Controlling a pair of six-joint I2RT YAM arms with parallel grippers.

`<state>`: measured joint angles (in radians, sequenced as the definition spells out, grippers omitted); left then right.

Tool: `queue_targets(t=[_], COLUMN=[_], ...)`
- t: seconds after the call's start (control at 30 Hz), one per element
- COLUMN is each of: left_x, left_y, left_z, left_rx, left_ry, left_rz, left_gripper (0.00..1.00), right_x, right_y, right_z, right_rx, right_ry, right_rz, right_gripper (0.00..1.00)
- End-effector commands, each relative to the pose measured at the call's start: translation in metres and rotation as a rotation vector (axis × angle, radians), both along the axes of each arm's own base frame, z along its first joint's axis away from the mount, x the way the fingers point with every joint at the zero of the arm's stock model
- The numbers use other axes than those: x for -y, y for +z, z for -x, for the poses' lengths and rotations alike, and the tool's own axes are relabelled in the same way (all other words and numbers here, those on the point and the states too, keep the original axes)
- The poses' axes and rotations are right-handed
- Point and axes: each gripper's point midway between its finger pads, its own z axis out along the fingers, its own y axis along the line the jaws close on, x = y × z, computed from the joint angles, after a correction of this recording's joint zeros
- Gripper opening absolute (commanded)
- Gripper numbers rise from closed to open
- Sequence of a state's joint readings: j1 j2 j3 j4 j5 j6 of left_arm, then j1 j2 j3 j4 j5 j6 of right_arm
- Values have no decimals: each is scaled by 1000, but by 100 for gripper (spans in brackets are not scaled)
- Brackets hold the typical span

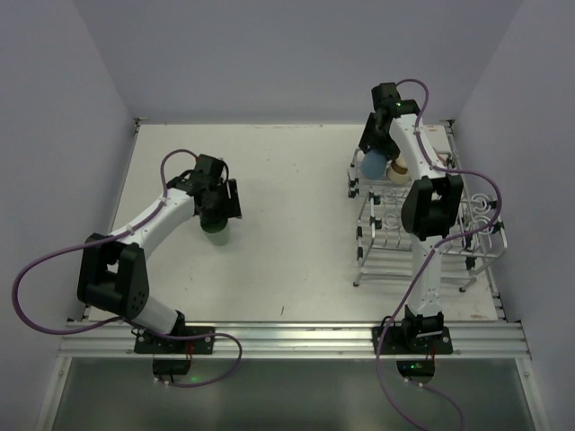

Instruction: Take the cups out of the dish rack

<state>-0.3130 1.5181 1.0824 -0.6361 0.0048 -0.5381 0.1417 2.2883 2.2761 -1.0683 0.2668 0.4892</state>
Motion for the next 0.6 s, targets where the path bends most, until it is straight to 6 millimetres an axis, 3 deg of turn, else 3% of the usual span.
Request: queue_targets(t=[0.0,0.07,0.37,0.57], left_x=[8,9,21,33], left_y=[26,30,66,91], left_z=[-11,-11,-22,-29], left_rx=[71,75,140,173], left_ry=[-21,-22,-34,-57], left_rz=[39,45,112,172], left_gripper=[69,69,70,71], right_x=[2,1,2,1], right_y=[7,11,47,86], right_z=[-10,-9,-3,5], right_rx=[34,45,123,191], right_ry=[2,-3,-22,-34], right_rz=[-9,-16,-26,-59], right_gripper=[14,0,0,0])
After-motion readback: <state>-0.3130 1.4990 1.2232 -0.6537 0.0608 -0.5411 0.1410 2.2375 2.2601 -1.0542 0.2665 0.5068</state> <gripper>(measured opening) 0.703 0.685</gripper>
